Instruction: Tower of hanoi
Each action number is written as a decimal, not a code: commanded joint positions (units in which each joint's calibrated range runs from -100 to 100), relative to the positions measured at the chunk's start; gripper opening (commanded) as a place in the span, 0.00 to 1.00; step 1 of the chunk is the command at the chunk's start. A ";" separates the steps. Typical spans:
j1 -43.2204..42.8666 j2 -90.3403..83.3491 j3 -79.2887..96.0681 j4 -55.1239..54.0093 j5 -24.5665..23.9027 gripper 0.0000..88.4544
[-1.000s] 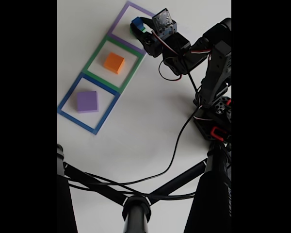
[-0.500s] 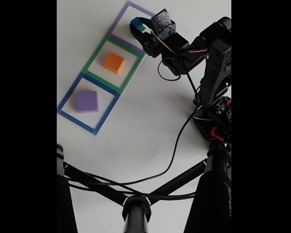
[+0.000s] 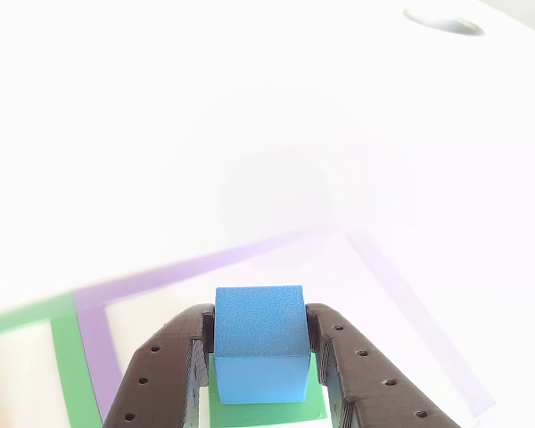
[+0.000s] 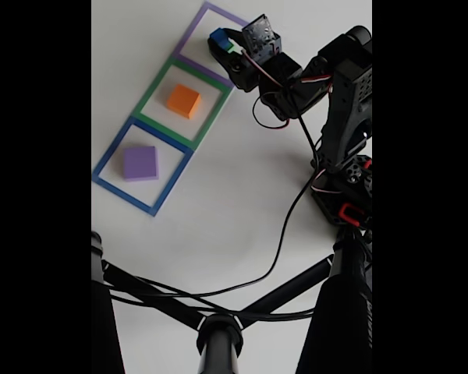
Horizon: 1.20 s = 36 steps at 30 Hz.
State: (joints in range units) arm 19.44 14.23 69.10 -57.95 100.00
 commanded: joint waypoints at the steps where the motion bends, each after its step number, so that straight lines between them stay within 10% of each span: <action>1: 0.69 -0.22 -1.29 -1.57 0.00 0.04; 22: 1.75 -13.46 1.35 7.50 0.00 0.34; 36: -4.49 -53.83 -47.47 112.68 0.00 0.00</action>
State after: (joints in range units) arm 18.22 -34.99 42.21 22.07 100.00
